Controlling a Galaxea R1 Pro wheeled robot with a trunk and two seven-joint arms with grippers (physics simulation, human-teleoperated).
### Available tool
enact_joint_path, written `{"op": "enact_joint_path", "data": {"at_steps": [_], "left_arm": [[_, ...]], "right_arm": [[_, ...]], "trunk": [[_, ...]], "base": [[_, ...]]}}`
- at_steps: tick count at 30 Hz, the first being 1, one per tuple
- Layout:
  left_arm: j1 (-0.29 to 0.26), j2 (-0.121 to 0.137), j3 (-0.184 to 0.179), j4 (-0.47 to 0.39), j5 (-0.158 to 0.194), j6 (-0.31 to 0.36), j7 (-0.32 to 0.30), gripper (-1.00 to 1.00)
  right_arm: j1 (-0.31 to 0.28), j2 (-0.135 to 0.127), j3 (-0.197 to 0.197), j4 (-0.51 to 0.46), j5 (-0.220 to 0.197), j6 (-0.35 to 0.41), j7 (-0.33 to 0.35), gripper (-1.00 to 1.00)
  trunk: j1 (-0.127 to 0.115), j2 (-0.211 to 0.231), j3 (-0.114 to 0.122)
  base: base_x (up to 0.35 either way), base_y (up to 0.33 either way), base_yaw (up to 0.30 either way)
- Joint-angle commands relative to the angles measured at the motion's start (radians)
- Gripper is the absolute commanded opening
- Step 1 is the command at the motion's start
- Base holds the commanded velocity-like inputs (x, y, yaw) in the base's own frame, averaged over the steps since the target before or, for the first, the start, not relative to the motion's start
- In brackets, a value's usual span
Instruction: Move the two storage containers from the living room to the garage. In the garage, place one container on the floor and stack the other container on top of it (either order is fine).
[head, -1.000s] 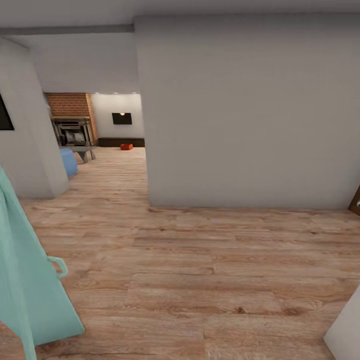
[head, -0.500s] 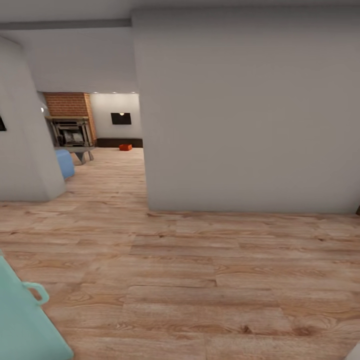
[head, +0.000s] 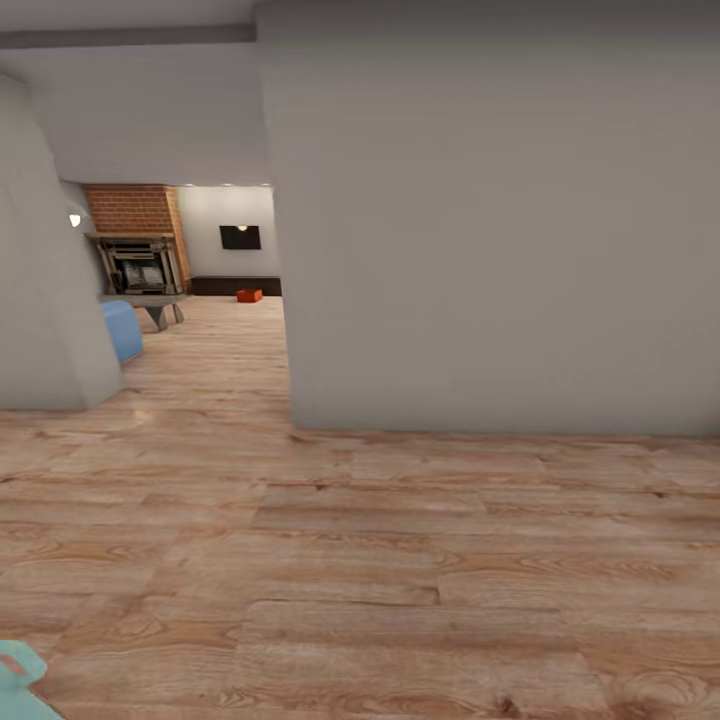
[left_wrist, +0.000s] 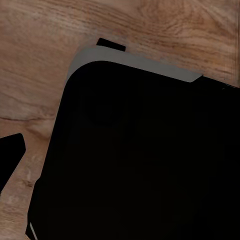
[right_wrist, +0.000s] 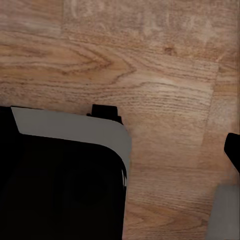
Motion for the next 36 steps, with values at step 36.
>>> {"op": "enact_joint_path", "data": {"at_steps": [36], "left_arm": [[0.000, 0.000, 0.007, 0.000, 0.001, -0.002, 0.000, 1.00]], "right_arm": [[-0.001, 0.001, 0.005, 0.002, -0.019, -0.011, 0.000, 1.00]], "trunk": [[0.001, 0.000, -0.001]], "base": [[0.323, 0.000, 0.000]]}}
